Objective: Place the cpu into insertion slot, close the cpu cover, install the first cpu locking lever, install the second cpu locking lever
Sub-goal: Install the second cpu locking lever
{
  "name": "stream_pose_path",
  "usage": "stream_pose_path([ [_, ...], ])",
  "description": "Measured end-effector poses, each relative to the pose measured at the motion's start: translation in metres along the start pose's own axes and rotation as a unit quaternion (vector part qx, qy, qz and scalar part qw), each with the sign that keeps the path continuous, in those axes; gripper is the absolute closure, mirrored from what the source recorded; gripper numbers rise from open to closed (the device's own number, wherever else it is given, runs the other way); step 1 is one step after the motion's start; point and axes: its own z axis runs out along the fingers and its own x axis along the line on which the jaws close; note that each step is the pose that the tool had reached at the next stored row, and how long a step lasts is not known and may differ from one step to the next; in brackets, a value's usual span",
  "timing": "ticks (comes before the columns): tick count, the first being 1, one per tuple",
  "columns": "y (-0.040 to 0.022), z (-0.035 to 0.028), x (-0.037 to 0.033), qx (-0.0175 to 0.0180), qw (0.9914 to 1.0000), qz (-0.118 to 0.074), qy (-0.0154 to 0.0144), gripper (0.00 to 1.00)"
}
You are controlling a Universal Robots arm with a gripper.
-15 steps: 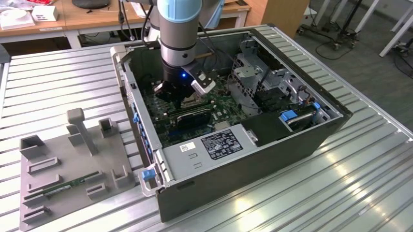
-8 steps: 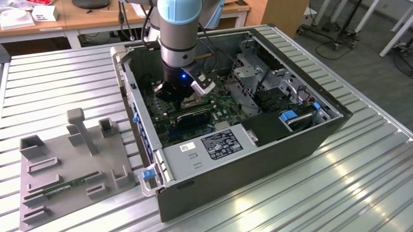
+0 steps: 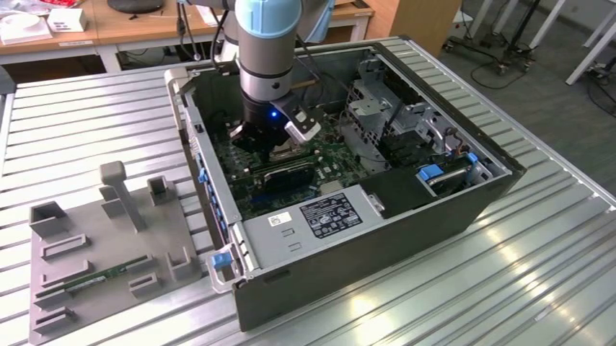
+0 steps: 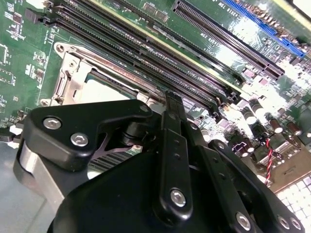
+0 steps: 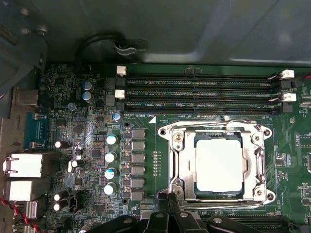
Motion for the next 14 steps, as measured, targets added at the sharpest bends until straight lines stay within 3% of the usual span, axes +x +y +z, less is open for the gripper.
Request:
stream_pose_path([
  [14,-0.0004,0.0040,0.0003,0.0000,1.00000,0.000,-0.0003,0.89],
])
